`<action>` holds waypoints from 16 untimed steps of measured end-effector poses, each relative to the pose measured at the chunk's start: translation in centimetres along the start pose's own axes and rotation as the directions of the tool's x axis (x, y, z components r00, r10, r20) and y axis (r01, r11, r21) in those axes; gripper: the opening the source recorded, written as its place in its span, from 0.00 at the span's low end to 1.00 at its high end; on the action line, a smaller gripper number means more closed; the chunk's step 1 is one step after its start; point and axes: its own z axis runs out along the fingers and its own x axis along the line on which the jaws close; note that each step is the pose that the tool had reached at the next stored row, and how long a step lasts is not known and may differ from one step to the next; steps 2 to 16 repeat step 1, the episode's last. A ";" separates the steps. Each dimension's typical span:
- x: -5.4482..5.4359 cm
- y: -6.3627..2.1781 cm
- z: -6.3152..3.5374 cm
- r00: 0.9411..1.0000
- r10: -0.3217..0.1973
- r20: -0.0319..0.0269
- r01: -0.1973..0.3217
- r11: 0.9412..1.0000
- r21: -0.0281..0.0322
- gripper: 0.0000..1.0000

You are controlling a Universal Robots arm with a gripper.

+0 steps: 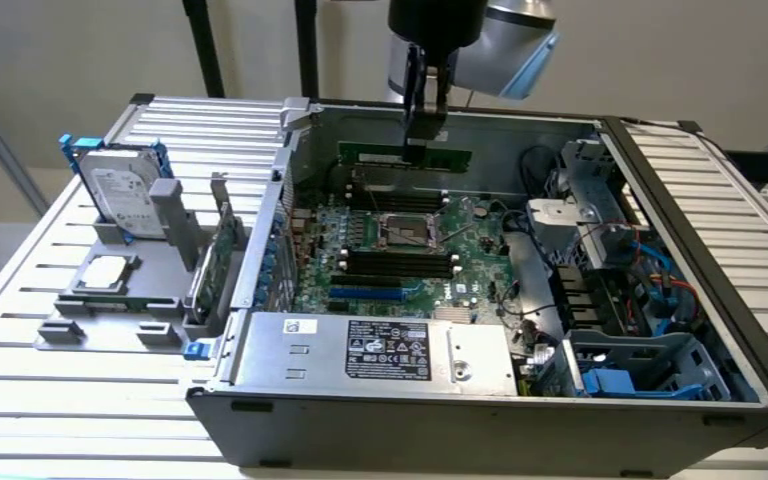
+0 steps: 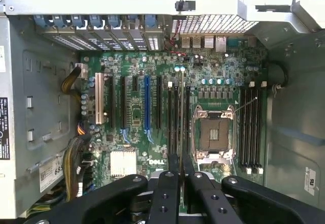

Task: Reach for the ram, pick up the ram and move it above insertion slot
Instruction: 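Pick up the ram and move it above insertion slot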

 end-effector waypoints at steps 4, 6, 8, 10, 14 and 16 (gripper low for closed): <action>0.0 0.00 0.00 1.000 0.000 0.000 0.000 1.000 0.000 0.13; 0.0 0.00 0.00 1.000 0.000 0.000 0.000 1.000 0.000 0.13; 0.0 0.00 0.00 1.000 0.000 0.000 0.000 1.000 0.000 0.13; 0.0 0.00 0.00 1.000 0.000 0.000 0.000 1.000 0.000 0.13; 0.0 0.00 0.00 1.000 0.000 0.000 0.000 1.000 0.000 0.13; 0.0 0.00 0.00 1.000 0.000 0.000 0.000 1.000 0.000 0.13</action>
